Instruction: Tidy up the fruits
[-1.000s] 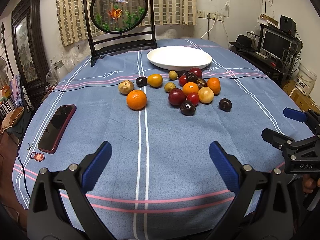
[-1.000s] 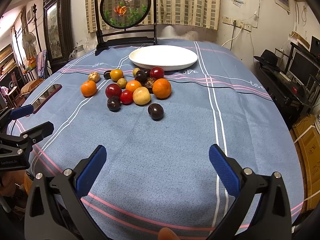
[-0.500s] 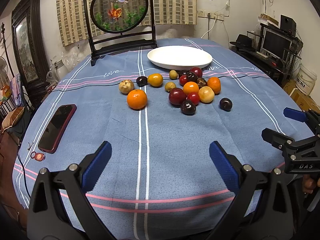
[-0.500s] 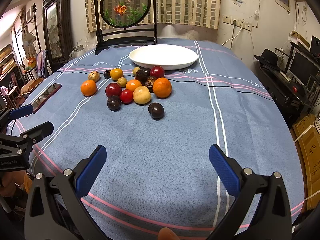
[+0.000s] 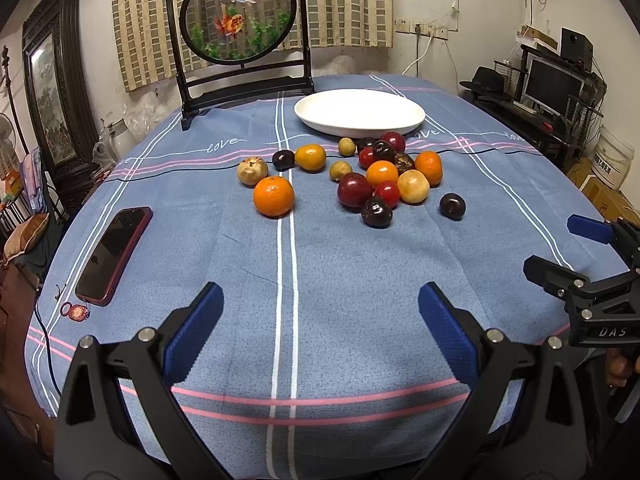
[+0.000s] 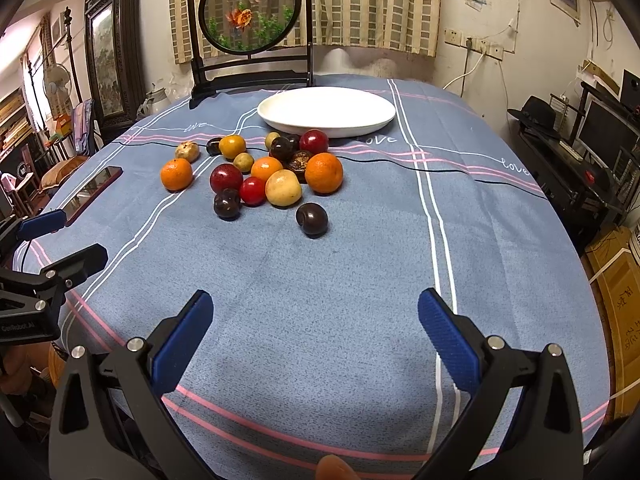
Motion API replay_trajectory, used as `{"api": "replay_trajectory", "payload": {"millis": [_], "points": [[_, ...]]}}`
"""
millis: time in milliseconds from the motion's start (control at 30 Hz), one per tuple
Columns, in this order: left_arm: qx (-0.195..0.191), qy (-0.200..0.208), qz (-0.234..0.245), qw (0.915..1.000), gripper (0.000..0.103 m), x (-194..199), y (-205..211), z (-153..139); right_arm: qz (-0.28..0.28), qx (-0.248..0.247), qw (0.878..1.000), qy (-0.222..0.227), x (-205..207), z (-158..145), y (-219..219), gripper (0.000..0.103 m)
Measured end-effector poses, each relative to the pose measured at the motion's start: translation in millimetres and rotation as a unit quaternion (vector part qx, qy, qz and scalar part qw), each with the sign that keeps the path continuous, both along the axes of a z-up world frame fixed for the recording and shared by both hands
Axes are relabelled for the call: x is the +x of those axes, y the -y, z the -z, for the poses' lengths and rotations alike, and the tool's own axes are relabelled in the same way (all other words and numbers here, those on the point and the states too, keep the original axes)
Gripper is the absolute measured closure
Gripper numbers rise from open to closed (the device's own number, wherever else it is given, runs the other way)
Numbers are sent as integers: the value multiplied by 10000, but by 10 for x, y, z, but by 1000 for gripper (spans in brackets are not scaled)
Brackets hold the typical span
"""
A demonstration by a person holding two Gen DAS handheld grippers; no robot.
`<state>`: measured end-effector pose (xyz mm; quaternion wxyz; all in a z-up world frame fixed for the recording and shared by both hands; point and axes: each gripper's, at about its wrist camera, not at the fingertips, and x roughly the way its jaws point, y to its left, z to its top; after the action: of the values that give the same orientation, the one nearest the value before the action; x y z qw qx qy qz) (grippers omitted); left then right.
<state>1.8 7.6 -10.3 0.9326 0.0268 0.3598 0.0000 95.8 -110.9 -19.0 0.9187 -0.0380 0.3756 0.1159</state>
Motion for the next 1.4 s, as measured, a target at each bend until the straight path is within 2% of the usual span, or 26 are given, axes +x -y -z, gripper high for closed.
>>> {"api": "replay_trajectory", "payload": {"millis": [567,700,833,967,1133,1233,1333,1400], "points": [[-39,-166,57,9998,3,155,-26,52,-140,16,9998,-156,198,51,-114,1],[-19,-178,64,9998,3,276,-98,72,-178,18,9996,-197,388,62,-142,1],[-179,-319,-6,9993,3,499,-270,152,-173,6,9993,-344,709,114,-188,3],[-314,-378,68,9988,3,654,-414,226,-248,23,9980,-578,974,206,-222,31],[-346,-322,283,9985,3,761,-562,270,-374,-40,9958,-834,1164,333,-261,45],[-504,-372,360,9974,4,844,-656,277,-442,-34,9945,-944,1217,392,-274,56],[-685,-441,415,9958,5,981,-731,281,-486,-55,9943,-950,1243,421,-291,58],[-730,-490,445,9951,7,1096,-751,290,-462,-99,9945,-933,1248,417,-293,66]]}}
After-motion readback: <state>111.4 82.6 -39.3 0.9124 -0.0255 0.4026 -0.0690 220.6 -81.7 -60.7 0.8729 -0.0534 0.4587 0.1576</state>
